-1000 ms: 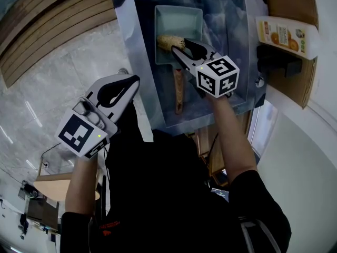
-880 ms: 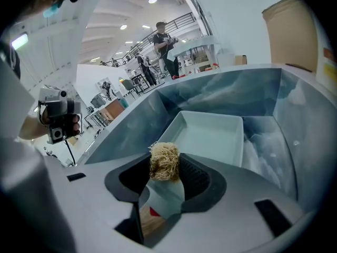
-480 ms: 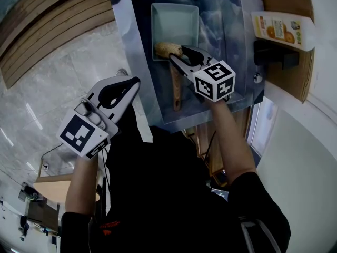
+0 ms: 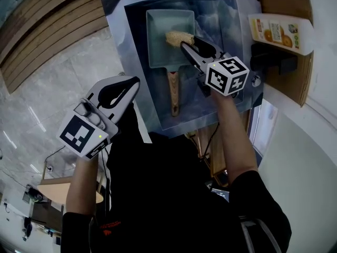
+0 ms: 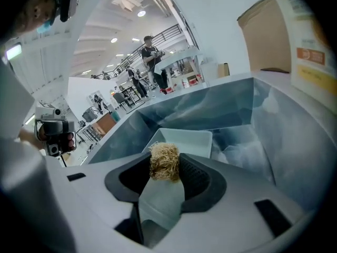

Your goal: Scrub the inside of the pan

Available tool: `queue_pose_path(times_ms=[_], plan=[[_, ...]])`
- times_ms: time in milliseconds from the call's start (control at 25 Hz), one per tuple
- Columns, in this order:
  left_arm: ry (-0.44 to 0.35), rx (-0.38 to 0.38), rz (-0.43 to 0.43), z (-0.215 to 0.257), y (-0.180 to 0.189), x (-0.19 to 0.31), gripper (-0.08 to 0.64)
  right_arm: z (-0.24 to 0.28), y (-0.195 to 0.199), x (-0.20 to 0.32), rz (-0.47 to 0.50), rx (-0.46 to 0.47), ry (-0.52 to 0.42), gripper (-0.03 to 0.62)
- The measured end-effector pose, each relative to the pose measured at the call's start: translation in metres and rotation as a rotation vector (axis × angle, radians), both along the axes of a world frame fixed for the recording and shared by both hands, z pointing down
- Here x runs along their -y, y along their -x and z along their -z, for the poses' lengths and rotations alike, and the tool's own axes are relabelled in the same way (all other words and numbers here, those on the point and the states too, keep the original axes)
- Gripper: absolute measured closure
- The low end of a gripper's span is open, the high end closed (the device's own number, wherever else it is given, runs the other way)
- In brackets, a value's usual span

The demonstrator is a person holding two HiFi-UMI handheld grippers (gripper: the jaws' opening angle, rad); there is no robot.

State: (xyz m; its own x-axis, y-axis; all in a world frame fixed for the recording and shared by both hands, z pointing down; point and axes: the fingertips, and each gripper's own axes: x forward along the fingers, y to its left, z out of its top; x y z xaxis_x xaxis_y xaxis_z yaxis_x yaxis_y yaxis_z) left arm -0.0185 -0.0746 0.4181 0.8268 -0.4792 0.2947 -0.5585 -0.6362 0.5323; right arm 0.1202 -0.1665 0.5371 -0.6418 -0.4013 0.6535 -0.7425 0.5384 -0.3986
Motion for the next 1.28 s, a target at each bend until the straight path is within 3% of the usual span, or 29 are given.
queue_pose_path(times_ms=[680, 1280], plan=[[0.029, 0.007, -0.004, -0.010, 0.002, 0.032, 0.541, -0.018, 0.005, 0.043, -0.021, -0.039, -0.003, 0.425], [0.020, -0.013, -0.012, -0.008, 0.005, 0.018, 0.541, -0.020, 0.005, 0.020, 0.000, -0.072, 0.016, 0.425]])
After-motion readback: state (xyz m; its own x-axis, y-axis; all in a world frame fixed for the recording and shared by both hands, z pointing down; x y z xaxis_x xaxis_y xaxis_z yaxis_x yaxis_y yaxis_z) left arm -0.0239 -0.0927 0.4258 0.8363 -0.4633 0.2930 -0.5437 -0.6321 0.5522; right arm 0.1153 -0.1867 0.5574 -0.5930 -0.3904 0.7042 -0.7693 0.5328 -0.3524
